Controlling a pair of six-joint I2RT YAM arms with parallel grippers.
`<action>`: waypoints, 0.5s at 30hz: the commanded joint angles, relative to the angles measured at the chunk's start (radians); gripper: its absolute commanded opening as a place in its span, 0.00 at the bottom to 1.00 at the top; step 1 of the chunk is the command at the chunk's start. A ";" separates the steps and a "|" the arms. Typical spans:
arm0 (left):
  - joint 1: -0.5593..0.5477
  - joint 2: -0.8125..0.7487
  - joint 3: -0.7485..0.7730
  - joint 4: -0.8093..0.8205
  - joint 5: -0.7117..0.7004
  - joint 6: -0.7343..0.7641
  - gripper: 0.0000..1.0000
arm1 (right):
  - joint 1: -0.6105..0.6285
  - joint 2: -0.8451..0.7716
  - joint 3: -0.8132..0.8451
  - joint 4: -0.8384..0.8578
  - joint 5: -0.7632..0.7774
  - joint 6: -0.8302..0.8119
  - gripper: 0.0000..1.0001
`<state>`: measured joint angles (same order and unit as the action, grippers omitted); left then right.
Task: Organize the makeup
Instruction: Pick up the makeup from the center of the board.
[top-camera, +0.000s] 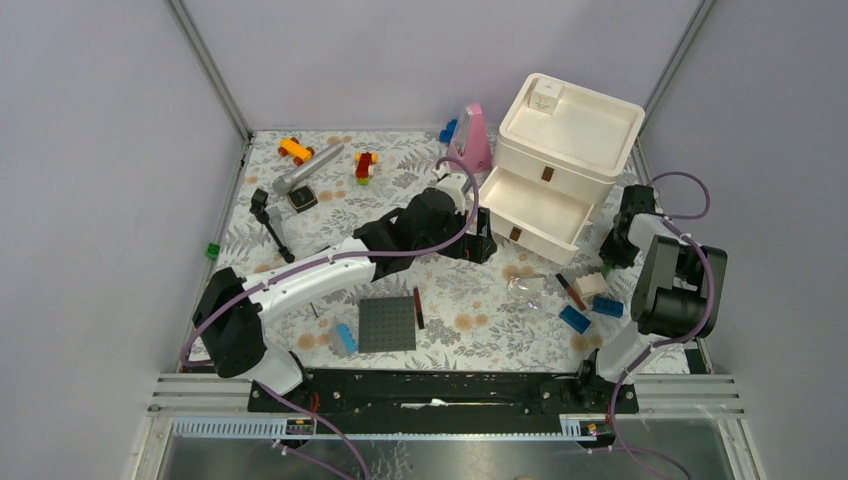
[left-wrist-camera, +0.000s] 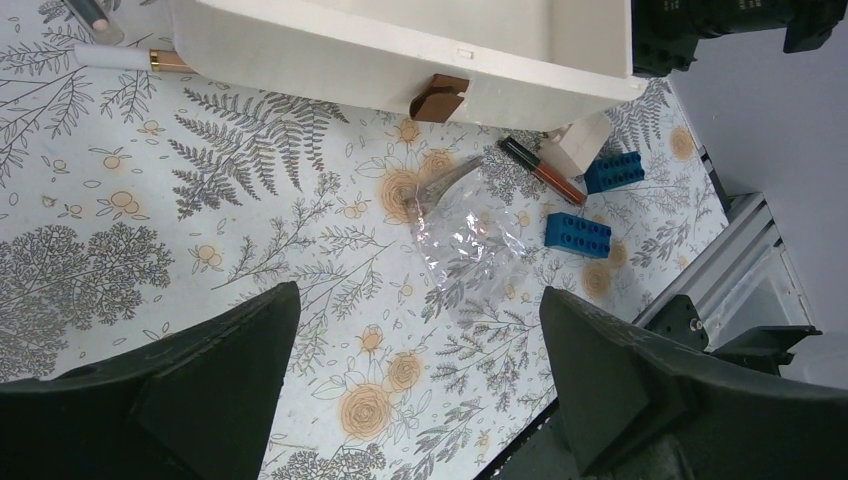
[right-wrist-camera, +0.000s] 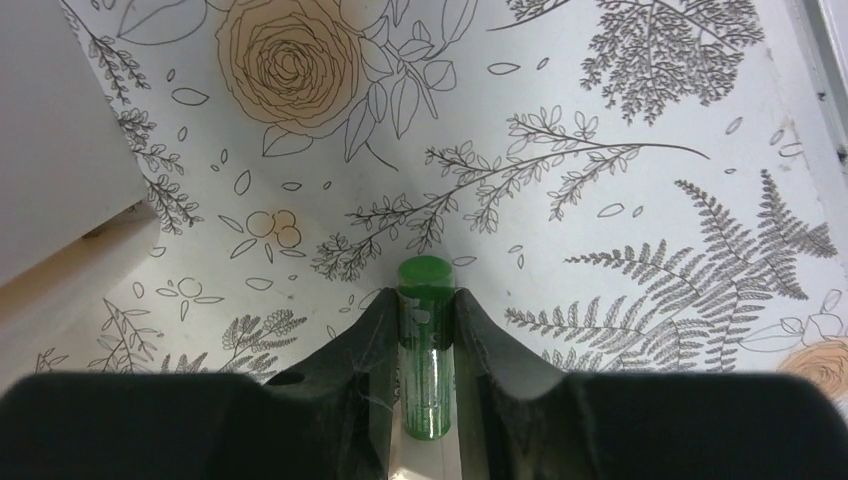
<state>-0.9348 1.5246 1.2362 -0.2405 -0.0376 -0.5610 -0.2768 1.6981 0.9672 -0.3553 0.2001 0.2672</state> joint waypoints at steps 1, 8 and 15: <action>-0.003 -0.068 0.016 0.023 -0.035 0.028 0.99 | 0.005 -0.111 -0.006 -0.009 0.059 0.029 0.00; 0.020 -0.101 0.119 -0.100 -0.052 0.071 0.99 | 0.000 -0.390 -0.012 -0.005 0.171 0.065 0.00; 0.118 -0.202 0.089 -0.191 -0.073 0.124 0.99 | 0.001 -0.792 -0.082 0.244 -0.048 -0.129 0.00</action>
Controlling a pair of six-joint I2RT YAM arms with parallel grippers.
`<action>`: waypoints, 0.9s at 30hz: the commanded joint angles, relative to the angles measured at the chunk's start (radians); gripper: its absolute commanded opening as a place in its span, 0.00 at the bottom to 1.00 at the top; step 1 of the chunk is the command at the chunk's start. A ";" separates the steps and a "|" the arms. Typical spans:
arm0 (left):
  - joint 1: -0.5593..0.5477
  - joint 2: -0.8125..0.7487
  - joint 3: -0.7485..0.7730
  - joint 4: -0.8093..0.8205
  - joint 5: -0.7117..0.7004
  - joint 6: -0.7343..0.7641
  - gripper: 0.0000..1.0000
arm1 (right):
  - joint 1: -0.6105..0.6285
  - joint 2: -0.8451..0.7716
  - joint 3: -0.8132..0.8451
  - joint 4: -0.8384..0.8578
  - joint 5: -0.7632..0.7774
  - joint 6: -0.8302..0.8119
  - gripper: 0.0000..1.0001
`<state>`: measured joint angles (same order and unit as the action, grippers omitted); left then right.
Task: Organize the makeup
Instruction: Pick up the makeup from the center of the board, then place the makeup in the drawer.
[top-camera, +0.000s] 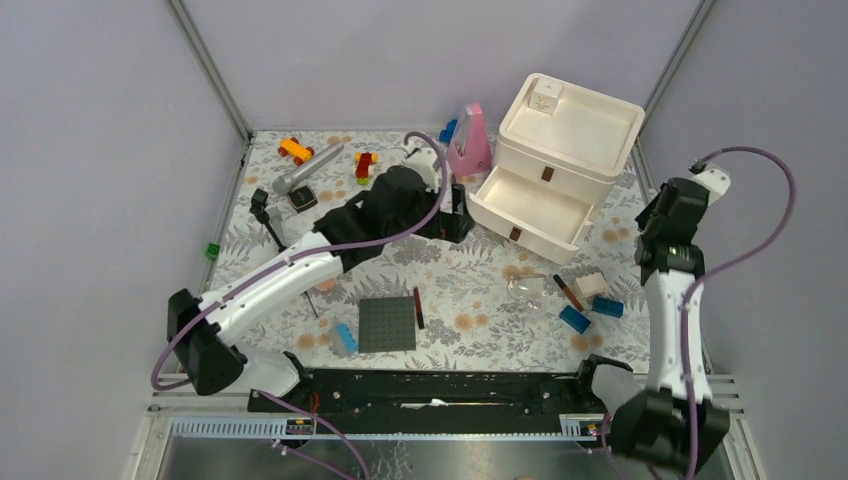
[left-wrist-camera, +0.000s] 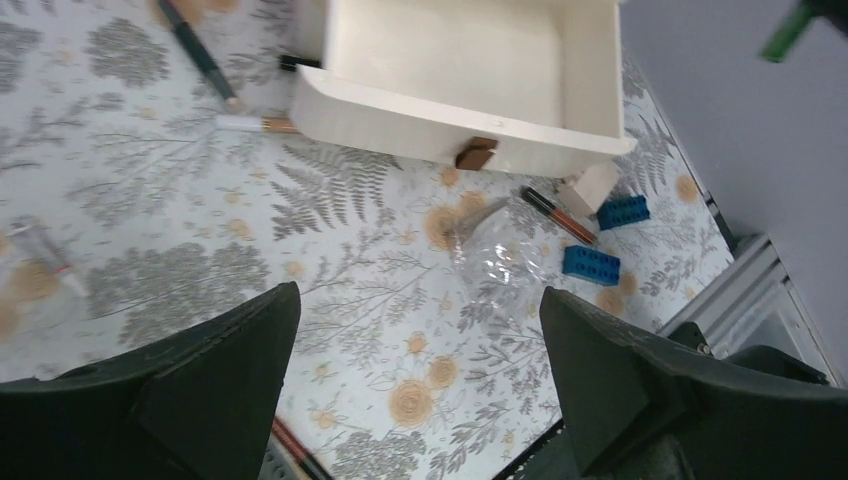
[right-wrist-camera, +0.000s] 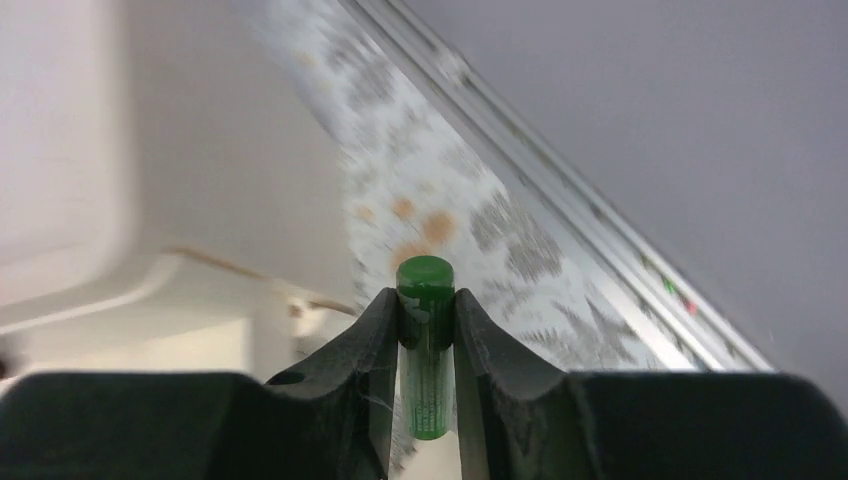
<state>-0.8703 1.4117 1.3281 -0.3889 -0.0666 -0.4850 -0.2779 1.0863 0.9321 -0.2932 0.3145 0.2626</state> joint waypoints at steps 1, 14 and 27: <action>0.073 -0.106 -0.023 -0.045 -0.045 0.051 0.99 | 0.002 -0.227 -0.072 0.245 -0.271 -0.150 0.00; 0.224 -0.215 -0.217 0.013 0.027 0.019 0.99 | 0.170 -0.286 -0.140 0.564 -1.182 -0.455 0.00; 0.234 -0.260 -0.247 -0.059 -0.014 0.131 0.99 | 0.350 -0.059 -0.028 0.164 -1.087 -1.168 0.00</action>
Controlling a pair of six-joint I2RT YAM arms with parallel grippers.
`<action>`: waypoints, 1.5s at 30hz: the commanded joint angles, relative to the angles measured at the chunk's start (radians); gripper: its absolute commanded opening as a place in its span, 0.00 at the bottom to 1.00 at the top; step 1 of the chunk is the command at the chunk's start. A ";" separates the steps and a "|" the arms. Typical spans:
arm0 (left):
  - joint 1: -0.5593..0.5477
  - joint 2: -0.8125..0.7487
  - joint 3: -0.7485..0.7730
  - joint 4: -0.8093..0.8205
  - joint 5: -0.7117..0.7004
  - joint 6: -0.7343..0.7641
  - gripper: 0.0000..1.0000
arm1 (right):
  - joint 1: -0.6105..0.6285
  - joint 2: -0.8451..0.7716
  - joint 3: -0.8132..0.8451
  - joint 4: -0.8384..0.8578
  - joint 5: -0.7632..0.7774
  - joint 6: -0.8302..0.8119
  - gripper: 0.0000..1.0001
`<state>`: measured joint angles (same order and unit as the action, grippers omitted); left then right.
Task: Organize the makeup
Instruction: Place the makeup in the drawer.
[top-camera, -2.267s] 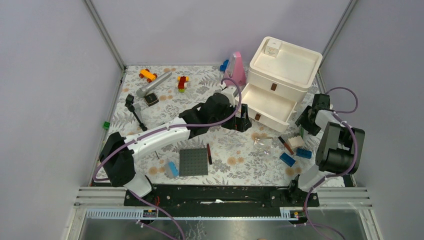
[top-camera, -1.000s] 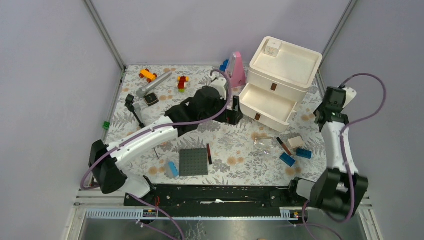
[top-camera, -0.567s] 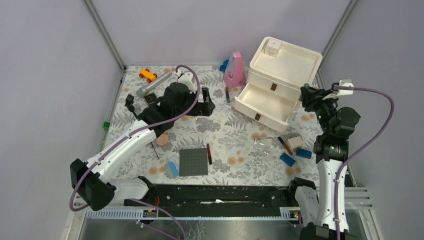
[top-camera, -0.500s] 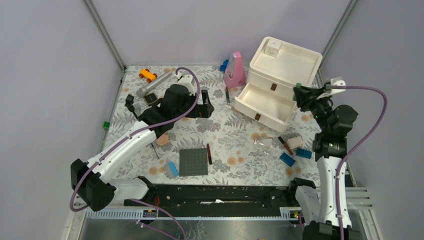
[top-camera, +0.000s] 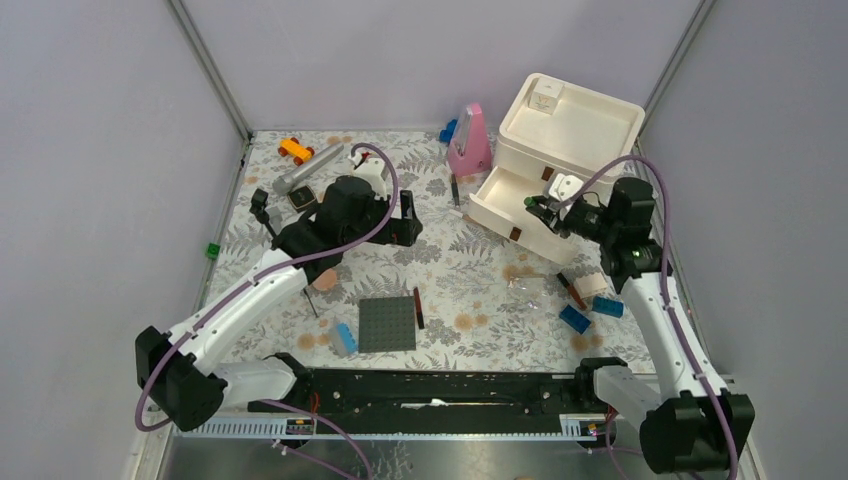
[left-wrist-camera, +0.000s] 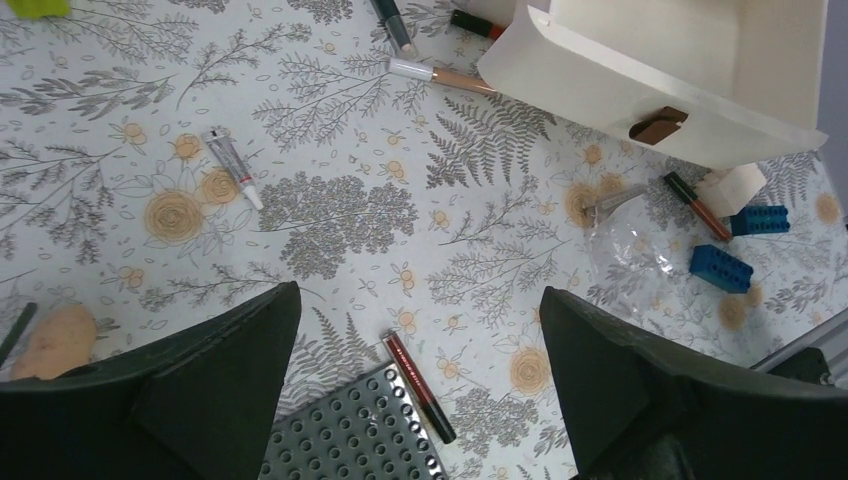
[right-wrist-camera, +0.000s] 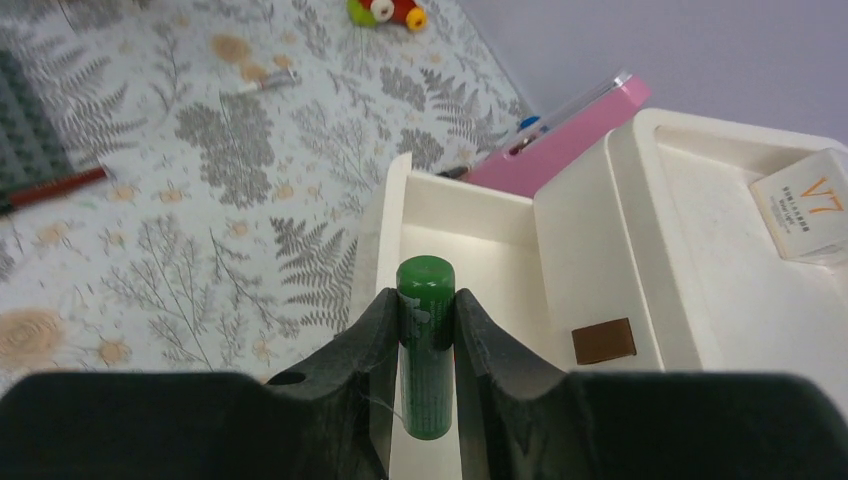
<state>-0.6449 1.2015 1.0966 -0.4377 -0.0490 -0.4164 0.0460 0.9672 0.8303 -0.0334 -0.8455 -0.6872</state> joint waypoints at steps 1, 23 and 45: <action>0.010 -0.055 -0.024 -0.010 -0.039 0.071 0.99 | 0.033 0.084 0.086 -0.114 0.098 -0.241 0.00; 0.081 -0.056 -0.066 0.005 0.033 0.084 0.99 | 0.069 0.365 0.138 -0.092 0.331 -0.292 0.25; 0.160 -0.065 -0.075 0.003 0.096 0.071 0.99 | 0.069 0.116 0.161 0.130 0.811 0.652 0.54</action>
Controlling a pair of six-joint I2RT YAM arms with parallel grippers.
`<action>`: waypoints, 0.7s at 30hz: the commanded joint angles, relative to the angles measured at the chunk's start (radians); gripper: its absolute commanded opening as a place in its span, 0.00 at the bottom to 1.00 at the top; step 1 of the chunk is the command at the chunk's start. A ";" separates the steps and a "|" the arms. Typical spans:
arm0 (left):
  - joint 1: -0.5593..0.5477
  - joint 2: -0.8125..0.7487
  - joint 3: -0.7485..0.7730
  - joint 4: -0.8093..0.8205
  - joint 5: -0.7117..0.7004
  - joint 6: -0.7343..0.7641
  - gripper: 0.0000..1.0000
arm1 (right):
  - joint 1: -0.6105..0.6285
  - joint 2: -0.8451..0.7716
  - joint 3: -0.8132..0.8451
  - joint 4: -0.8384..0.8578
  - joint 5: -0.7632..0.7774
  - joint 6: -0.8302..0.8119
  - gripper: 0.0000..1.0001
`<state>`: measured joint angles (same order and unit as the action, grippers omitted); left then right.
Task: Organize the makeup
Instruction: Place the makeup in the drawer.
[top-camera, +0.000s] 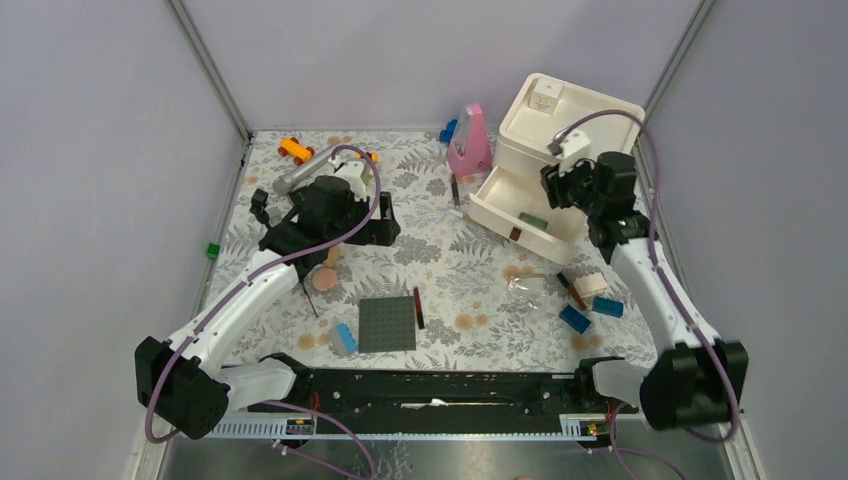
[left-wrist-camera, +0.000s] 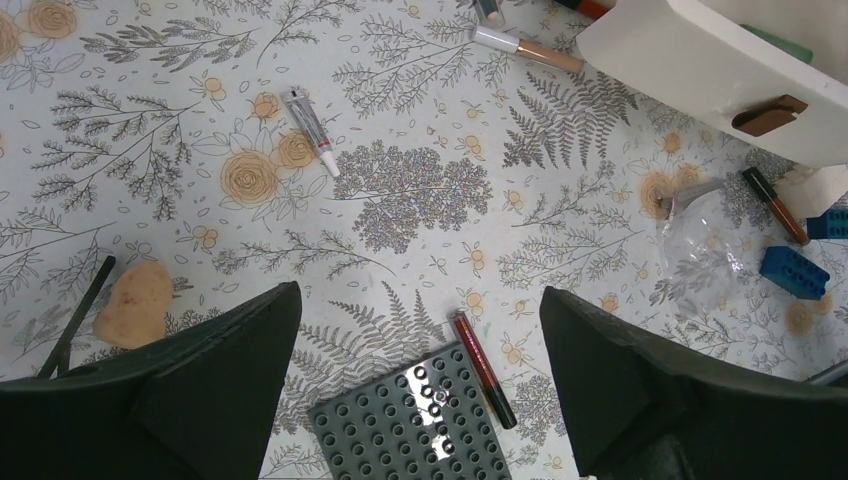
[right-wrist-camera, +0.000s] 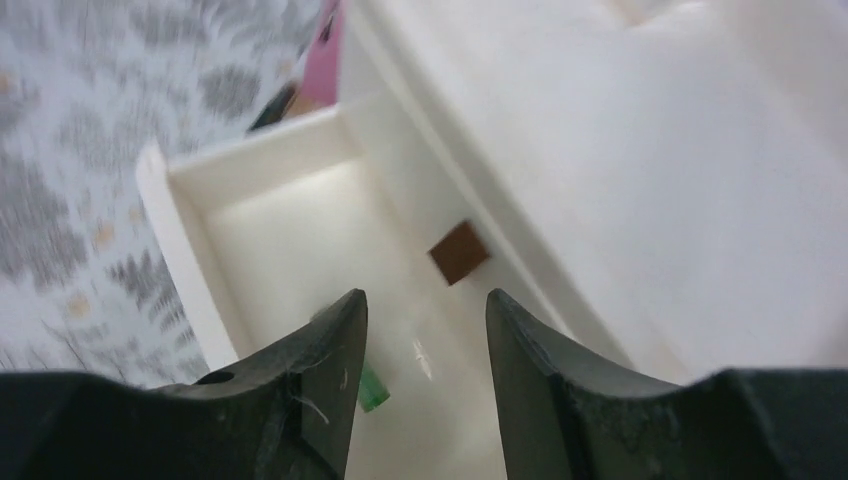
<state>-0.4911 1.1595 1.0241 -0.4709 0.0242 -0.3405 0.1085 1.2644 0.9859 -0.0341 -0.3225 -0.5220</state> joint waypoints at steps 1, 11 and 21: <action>0.008 -0.024 -0.004 0.034 0.021 -0.005 0.99 | 0.007 -0.214 0.014 0.076 0.401 0.597 0.56; 0.011 -0.031 -0.015 0.029 0.035 -0.011 0.99 | 0.003 -0.450 -0.073 -0.632 0.690 1.167 0.61; 0.013 -0.030 -0.020 0.031 0.060 -0.015 0.99 | 0.005 -0.499 -0.351 -0.678 0.629 1.299 0.69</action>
<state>-0.4885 1.1538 1.0073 -0.4725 0.0532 -0.3481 0.1104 0.7788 0.6895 -0.6796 0.3016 0.6792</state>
